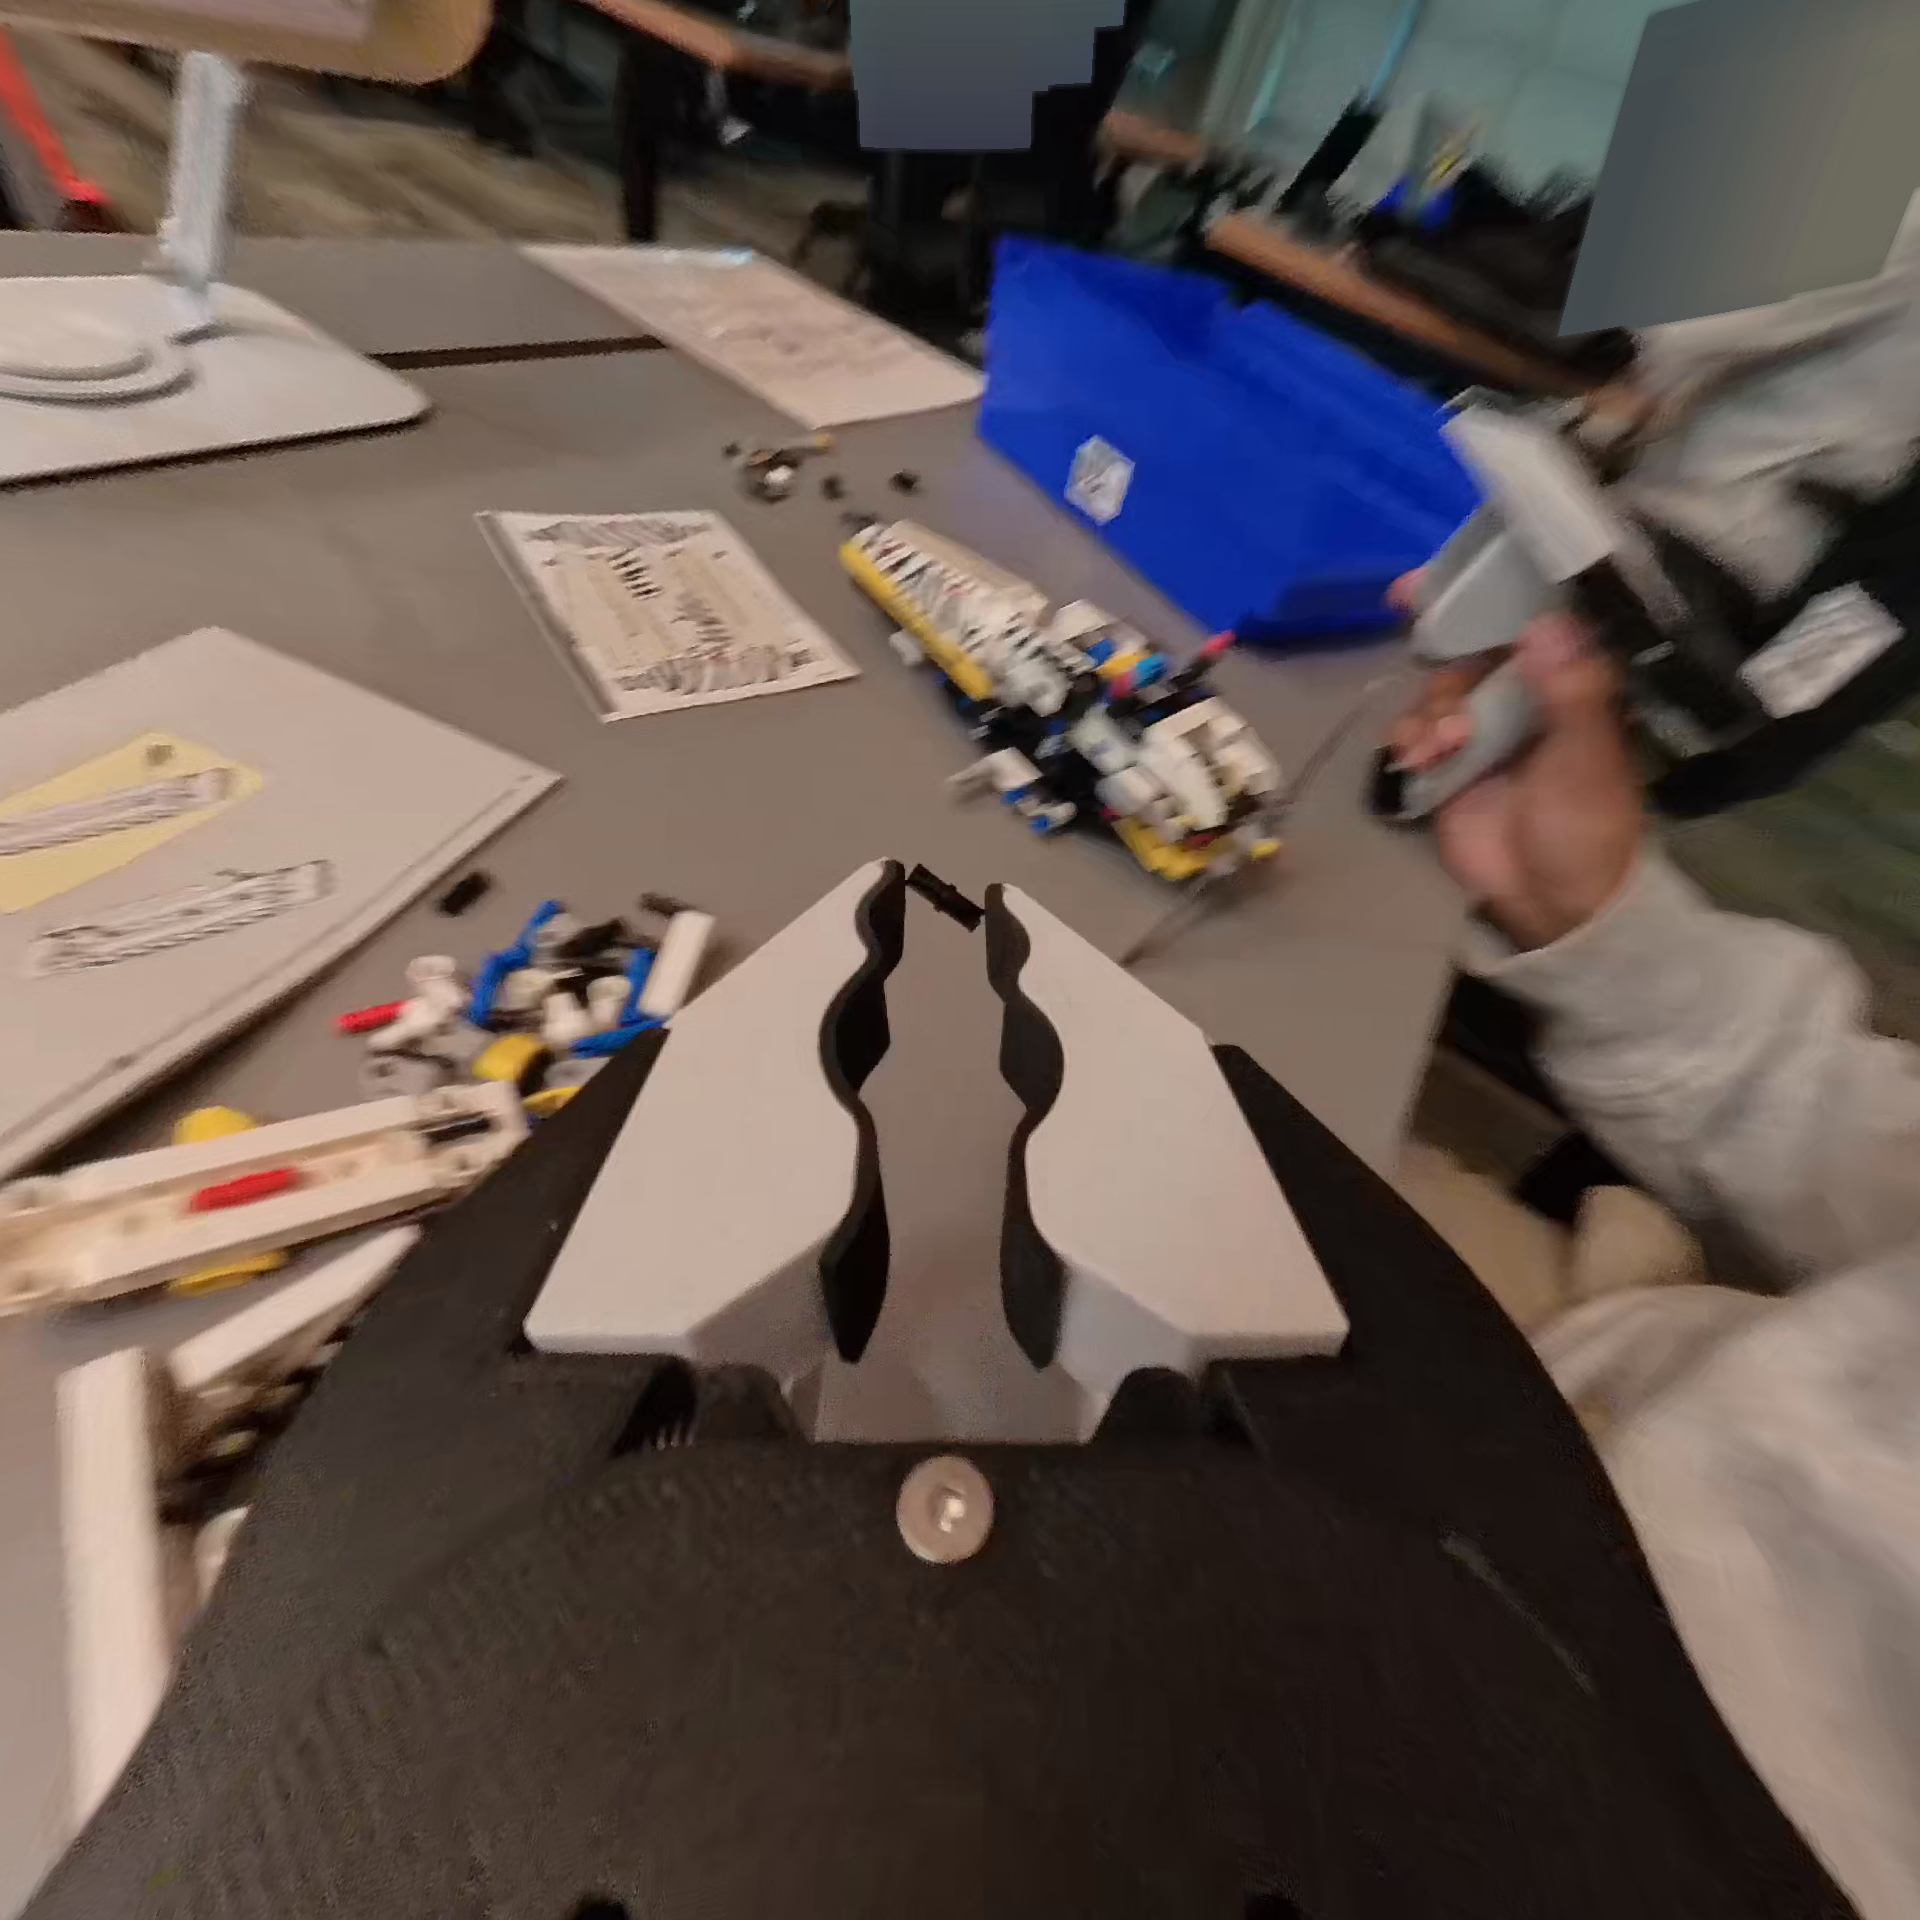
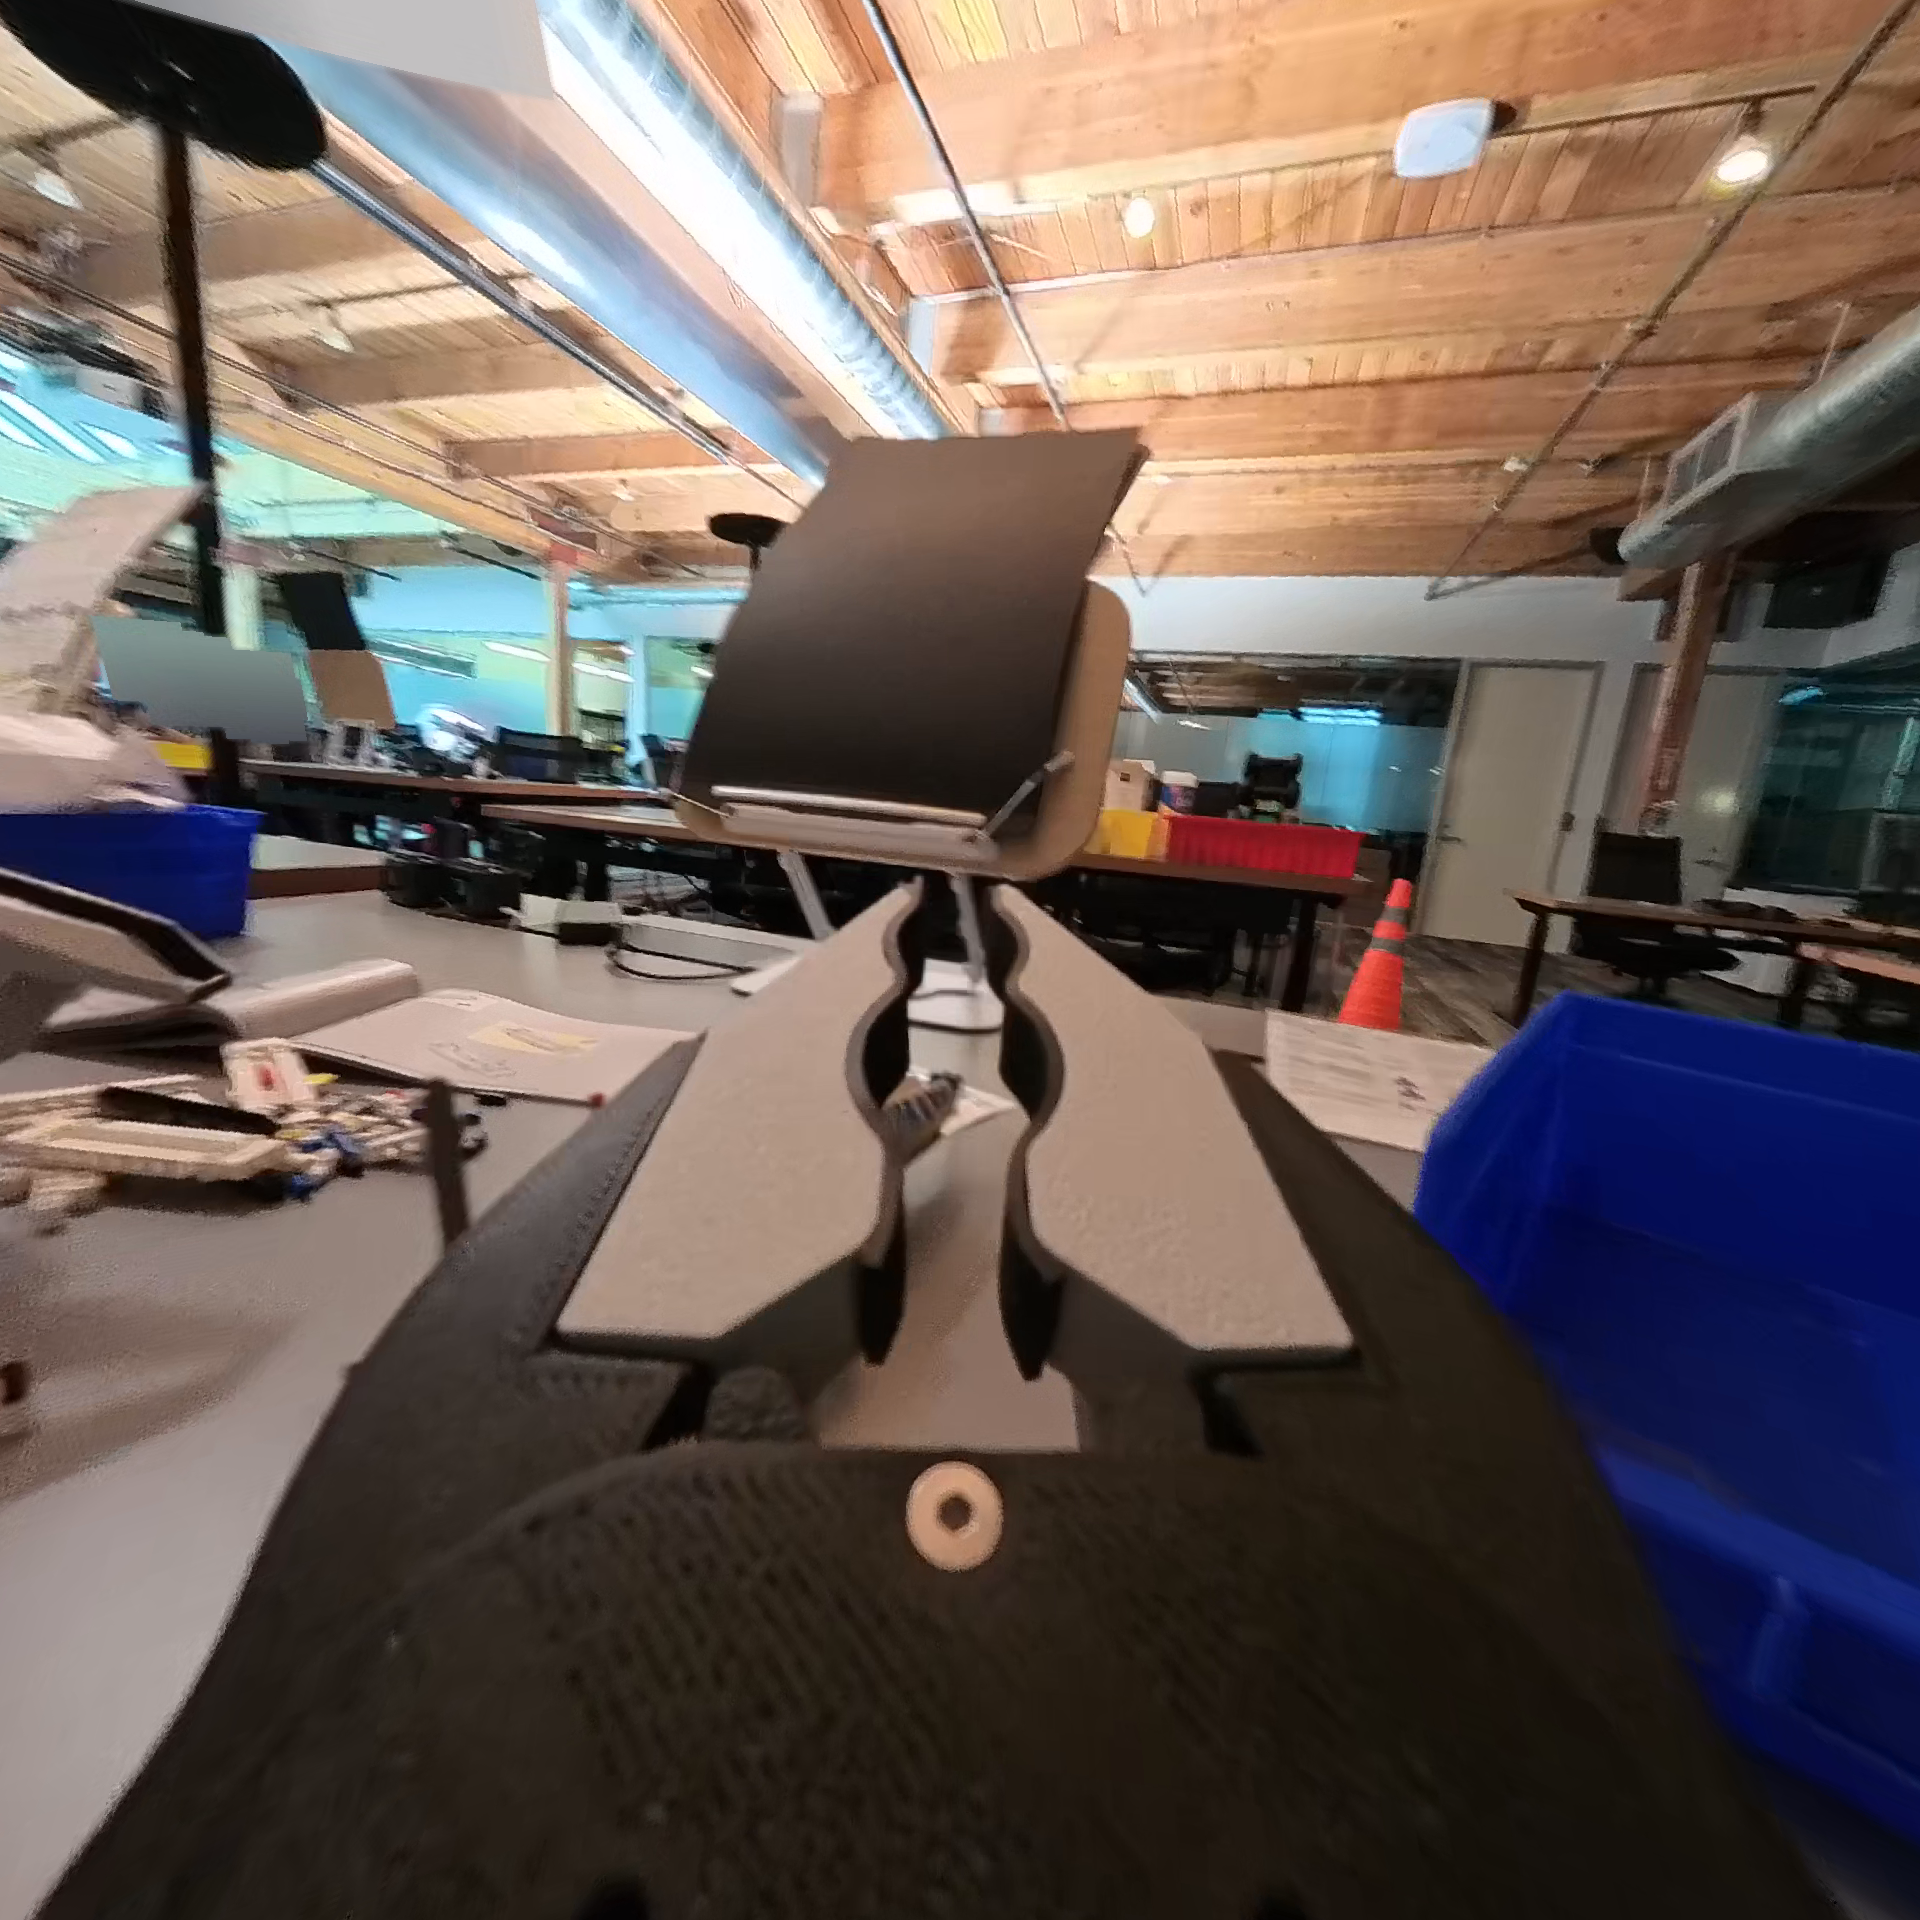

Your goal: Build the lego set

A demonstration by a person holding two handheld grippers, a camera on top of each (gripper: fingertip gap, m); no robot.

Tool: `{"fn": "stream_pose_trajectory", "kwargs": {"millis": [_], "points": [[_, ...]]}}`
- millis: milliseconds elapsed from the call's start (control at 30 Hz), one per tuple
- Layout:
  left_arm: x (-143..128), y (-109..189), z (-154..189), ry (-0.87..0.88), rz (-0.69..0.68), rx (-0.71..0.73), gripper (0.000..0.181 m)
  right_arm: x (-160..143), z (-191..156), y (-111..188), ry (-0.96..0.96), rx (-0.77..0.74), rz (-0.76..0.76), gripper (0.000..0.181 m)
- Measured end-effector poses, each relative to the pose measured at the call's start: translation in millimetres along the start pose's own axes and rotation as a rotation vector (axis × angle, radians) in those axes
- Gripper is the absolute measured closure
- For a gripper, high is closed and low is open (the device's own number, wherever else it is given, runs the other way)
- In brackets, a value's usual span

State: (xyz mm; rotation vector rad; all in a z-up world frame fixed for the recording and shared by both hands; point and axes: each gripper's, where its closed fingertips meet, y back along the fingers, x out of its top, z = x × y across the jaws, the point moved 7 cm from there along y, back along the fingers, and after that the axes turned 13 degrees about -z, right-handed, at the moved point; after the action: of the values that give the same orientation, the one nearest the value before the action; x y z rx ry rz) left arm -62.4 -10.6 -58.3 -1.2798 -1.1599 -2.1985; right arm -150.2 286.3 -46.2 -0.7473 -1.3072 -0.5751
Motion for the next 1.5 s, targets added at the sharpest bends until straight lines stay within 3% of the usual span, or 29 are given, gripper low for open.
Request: {"fn": "stream_pose_trajectory", "kwargs": {"millis": [133,233,300,367,600,1233,1400,1500], "points": [[-3,24,22,0.171,0.132,-0.279,0.168,27,-48,-2,0.054,0.313,0.030,0.172],[-6,42,38,0.385,0.229,-0.638,0.168,30,-105,6,0.112,0.718,-0.010,0.168],[-8,50,50,0.485,0.290,-0.849,0.168,29,-132,12,0.107,0.896,-0.059,0.162],[-12,49,61,0.525,0.279,-0.933,0.168,28,-148,14,0.110,0.953,-0.069,0.155],[-22,38,97,0.571,0.200,-1.136,0.168,42,-170,29,0.137,1.031,0.018,0.156],[-35,16,114,0.688,0.163,-1.275,0.162,38,-179,36,0.130,1.118,0.070,0.177],[-39,16,100,0.702,0.212,-1.138,0.153,42,-175,35,0.098,1.087,0.081,0.180],[-41,21,95,0.610,0.221,-0.950,0.152,40,-172,32,0.110,1.044,0.044,0.180]]}}
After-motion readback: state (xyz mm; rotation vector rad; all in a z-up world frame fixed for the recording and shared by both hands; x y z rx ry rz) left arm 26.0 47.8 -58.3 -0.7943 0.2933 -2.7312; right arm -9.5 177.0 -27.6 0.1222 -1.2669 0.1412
